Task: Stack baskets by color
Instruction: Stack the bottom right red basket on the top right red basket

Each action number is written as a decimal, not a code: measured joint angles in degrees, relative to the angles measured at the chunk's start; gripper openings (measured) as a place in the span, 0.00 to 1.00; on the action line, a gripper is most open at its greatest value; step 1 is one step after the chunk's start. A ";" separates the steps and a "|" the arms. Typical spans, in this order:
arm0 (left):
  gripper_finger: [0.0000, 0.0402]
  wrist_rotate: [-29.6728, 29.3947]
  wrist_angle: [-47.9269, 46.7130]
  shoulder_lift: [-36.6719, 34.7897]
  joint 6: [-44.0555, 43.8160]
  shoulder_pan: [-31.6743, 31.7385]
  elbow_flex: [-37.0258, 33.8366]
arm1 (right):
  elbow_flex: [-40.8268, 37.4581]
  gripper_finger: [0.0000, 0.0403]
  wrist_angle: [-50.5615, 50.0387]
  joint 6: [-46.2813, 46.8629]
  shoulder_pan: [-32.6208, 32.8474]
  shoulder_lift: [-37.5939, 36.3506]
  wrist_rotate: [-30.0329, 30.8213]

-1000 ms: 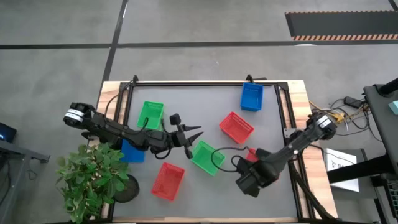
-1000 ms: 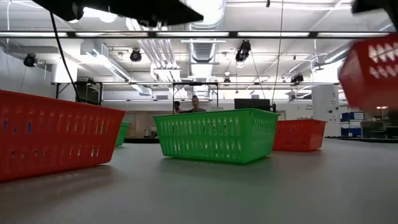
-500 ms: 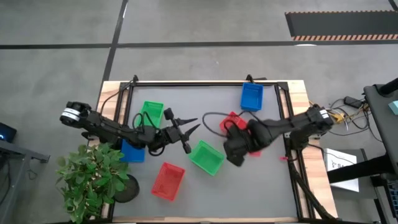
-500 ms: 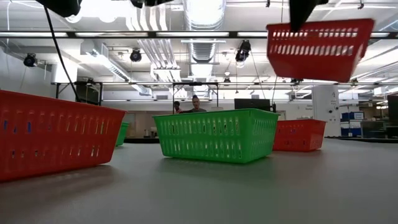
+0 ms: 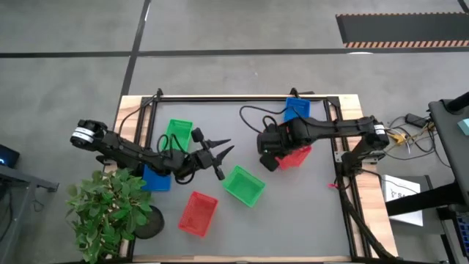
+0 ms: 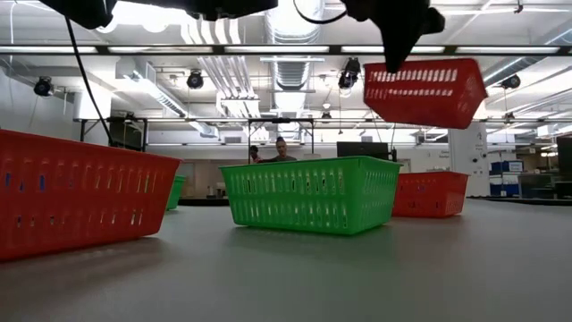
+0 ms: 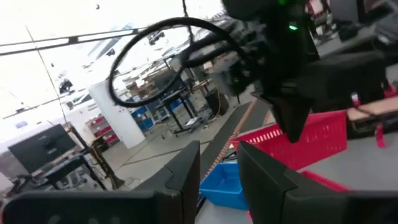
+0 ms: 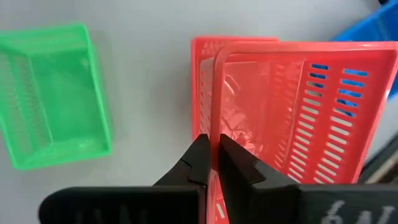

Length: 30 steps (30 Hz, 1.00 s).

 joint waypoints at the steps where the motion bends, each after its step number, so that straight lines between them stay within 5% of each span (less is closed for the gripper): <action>1: 0.22 -0.72 -0.15 0.00 1.04 -0.01 -0.02 | 0.00 0.03 1.05 -0.20 -0.34 0.40 -0.02; 7: 0.22 -5.57 -0.14 -0.04 3.15 -0.05 -0.04 | 0.00 0.03 3.22 -4.25 -2.16 4.57 -2.07; 30: 0.22 -5.56 -0.10 -0.11 4.69 -0.07 -0.09 | -0.02 0.03 2.99 -9.11 -4.93 13.71 -3.00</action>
